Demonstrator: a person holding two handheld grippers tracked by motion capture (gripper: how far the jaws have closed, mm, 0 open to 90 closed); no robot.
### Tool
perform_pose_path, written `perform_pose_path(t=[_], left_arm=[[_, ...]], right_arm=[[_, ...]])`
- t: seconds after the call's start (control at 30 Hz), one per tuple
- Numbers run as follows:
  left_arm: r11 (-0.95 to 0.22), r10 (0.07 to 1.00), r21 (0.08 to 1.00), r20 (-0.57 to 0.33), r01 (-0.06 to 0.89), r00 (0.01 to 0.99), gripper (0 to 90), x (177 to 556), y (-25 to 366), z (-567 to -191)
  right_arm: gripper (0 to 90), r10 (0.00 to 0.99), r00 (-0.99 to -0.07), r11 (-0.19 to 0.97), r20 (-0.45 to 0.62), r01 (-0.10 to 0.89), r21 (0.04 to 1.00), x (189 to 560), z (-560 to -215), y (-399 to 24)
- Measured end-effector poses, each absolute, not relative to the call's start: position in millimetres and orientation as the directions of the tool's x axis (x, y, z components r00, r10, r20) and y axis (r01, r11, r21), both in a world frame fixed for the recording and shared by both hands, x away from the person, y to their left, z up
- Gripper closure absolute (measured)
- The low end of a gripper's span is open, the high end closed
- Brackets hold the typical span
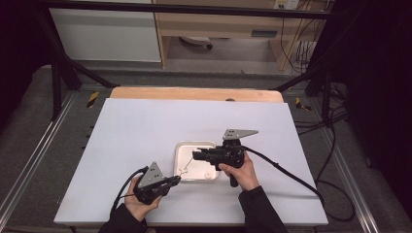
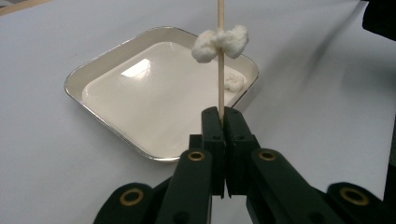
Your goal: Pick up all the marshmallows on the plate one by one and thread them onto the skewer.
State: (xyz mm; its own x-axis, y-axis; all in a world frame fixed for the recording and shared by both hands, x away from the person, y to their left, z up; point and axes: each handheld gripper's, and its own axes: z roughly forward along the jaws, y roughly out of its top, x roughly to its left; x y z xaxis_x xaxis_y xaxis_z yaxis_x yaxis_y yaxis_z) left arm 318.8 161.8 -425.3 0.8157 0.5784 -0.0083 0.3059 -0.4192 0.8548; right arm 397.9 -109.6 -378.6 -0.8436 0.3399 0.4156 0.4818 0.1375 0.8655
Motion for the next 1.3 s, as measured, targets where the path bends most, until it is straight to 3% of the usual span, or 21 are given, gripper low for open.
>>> perform_pose_path(t=[0.7, 1.0, 1.07, 1.1, 1.3], left_arm=[[-0.405, 0.575, 0.861, -0.021, 0.307, 0.818, 88.7, 318, 160, -425], [-0.394, 0.581, 0.864, -0.03, 0.313, 0.813, 88.7, 320, 163, -426], [-0.394, 0.581, 0.864, -0.031, 0.315, 0.813, 88.7, 320, 162, -426], [-0.394, 0.581, 0.864, -0.03, 0.314, 0.814, 88.7, 320, 162, -426], [-0.398, 0.574, 0.863, -0.03, 0.311, 0.819, 88.7, 319, 161, -426]], right_arm=[[79.1, 0.317, -0.85, 0.121, 0.42, 0.476, 0.871, 394, -384, -105], [42.5, 0.373, -0.842, 0.102, 0.389, 0.454, 0.885, 393, -377, -110], [37.9, 0.39, -0.84, 0.082, 0.378, 0.441, 0.894, 393, -373, -112], [37.5, 0.398, -0.838, 0.071, 0.373, 0.434, 0.898, 393, -371, -114], [59.8, 0.393, -0.833, 0.045, 0.389, 0.44, 0.897, 397, -368, -116]])
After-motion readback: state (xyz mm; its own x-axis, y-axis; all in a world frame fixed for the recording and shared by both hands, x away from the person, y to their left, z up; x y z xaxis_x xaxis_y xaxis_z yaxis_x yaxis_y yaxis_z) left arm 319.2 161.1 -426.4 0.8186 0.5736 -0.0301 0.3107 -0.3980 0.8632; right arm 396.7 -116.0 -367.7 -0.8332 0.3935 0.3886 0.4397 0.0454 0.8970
